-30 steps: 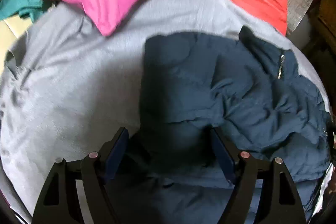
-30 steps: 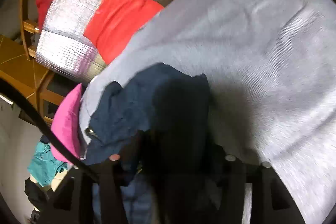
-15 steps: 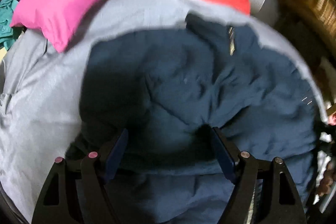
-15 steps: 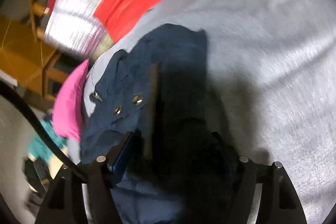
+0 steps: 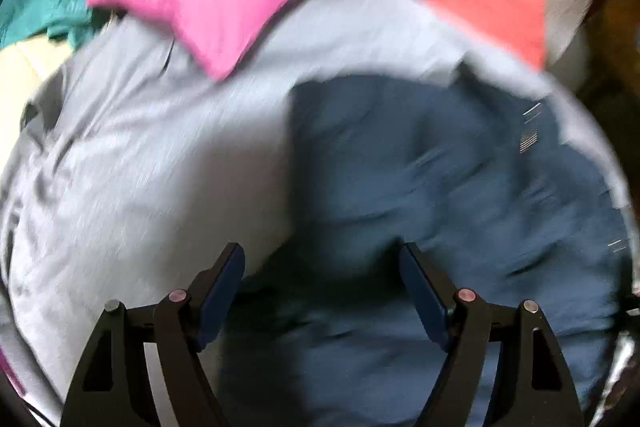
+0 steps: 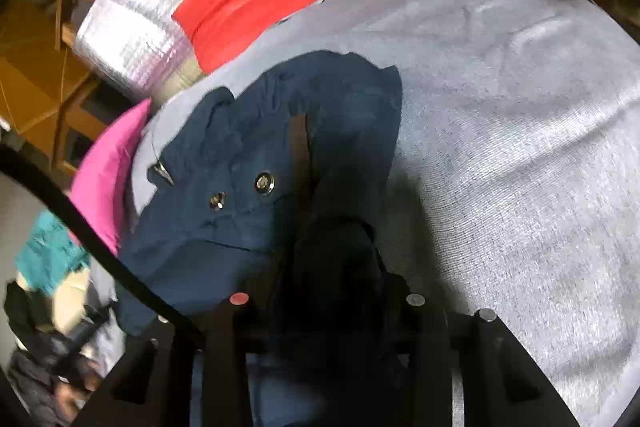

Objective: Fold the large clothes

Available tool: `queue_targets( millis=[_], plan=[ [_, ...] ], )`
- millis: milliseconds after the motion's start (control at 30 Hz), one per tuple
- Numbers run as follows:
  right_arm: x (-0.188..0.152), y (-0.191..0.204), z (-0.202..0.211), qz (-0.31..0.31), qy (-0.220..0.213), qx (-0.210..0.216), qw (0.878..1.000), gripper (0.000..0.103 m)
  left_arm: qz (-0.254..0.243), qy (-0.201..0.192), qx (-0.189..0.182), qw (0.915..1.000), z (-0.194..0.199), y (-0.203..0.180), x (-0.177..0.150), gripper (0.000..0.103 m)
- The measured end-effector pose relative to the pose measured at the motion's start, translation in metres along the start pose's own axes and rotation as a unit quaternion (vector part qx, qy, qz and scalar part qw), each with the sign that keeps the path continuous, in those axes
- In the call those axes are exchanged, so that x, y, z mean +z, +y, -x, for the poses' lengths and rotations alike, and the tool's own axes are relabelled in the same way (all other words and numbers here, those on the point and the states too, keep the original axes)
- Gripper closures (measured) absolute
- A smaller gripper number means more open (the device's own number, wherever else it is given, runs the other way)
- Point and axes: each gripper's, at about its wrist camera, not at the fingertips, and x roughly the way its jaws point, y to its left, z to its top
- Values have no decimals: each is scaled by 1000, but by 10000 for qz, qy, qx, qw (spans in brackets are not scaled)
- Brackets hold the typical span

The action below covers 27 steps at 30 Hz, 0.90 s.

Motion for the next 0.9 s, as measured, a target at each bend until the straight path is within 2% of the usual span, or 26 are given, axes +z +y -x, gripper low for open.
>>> queue_targets(
  millis=[67, 167, 267, 367, 400, 467, 533, 600, 767, 833, 900],
  plan=[
    [1, 3, 12, 73, -129, -120, 9998, 53, 46, 198, -107, 9997, -13, 7, -3, 21],
    [-2, 4, 37, 26, -463, -234, 9986, 52, 114, 106, -147, 9998, -3, 12, 1, 21],
    [-5, 7, 67, 71, -915, -12, 9958, 52, 6, -323, 100, 9994, 20, 10, 4, 21],
    [-9, 25, 83, 332, -1192, 408, 9915, 54, -132, -911, -81, 9957, 47, -2, 6, 21],
    [-10, 32, 80, 422, -1164, 548, 9908, 58, -202, -1049, -228, 9940, 54, -10, 6, 21],
    [-12, 50, 65, 681, -908, 780, 9905, 59, -349, -1188, -448, 9913, 56, -22, 3, 21],
    [-17, 66, 49, 895, -683, 875, 9898, 65, -595, -1213, -607, 9890, 53, -45, 0, 21],
    [-21, 77, 31, 1053, -412, 923, 9893, 67, -887, -1131, -687, 9872, 44, -67, -5, 21],
    [-29, 85, -9, 1227, 83, 786, 9893, 68, -1365, -516, -351, 9887, 6, -106, -17, 20],
    [-35, 77, -30, 1215, 456, 643, 9895, 76, -1435, -516, -328, 9878, 1, -105, -19, 18],
    [-34, 70, -37, 1107, 560, 644, 9902, 78, -1414, -401, -378, 9884, 1, -102, -17, 18]
  ],
)
